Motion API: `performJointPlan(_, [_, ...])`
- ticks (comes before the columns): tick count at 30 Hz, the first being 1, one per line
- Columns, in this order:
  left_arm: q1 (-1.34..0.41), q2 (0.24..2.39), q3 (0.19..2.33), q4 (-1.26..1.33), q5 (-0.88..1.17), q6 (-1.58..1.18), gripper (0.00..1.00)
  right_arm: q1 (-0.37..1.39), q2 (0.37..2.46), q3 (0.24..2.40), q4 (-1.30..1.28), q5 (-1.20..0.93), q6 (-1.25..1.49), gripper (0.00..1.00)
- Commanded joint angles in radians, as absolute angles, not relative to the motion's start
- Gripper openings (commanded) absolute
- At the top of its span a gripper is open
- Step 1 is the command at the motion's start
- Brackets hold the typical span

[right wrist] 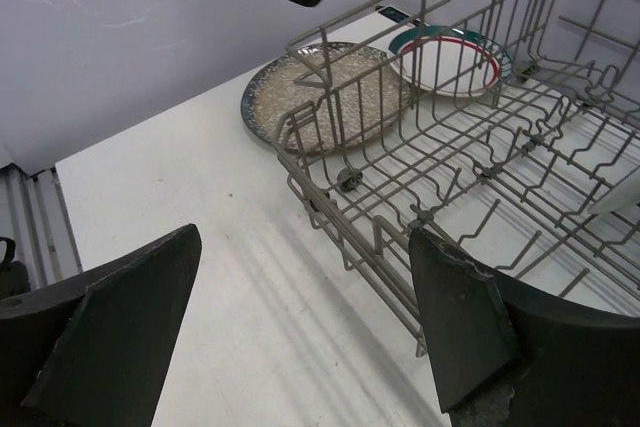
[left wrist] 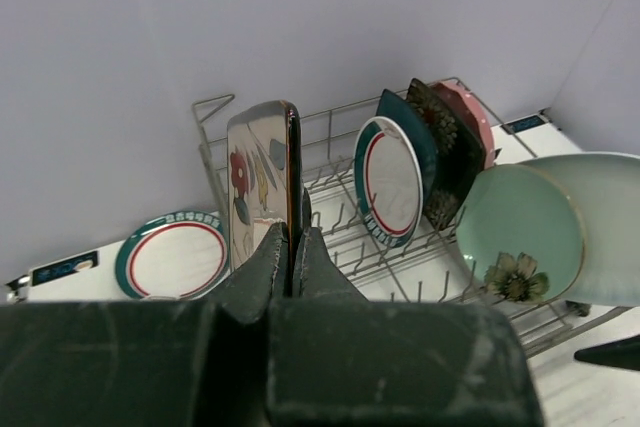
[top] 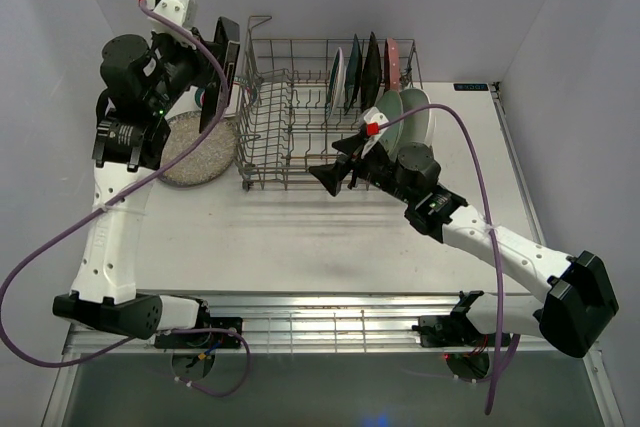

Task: Load the plates into the dish rack
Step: Insert the plate into the dish rack.

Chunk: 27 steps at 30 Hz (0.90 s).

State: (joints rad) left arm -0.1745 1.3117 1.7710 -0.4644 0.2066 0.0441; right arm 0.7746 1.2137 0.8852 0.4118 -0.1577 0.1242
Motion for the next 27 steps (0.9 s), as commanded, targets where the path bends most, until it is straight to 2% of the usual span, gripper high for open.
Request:
performJointPlan(1, [-0.176, 1.308, 1.884, -0.245, 0.256, -0.037, 0.0, 0.778, 1.204, 0.868, 0.529, -0.256, 0.126, 0.9])
performJointPlan(6, [-0.179, 1.365, 1.948, -0.247, 0.287, -0.119, 0.0, 0.804, 1.223, 0.836, 0.646, -0.236, 0.104, 0.9])
performJointPlan(13, [-0.204, 1.427, 2.002, -0.245, 0.287, -0.178, 0.0, 0.88, 1.235, 0.779, 0.767, -0.036, 0.028, 0.9])
performJointPlan(27, [-0.305, 1.473, 2.059, -0.204, 0.23, -0.173, 0.0, 0.928, 1.287, 0.735, 0.955, 0.055, -0.041, 0.9])
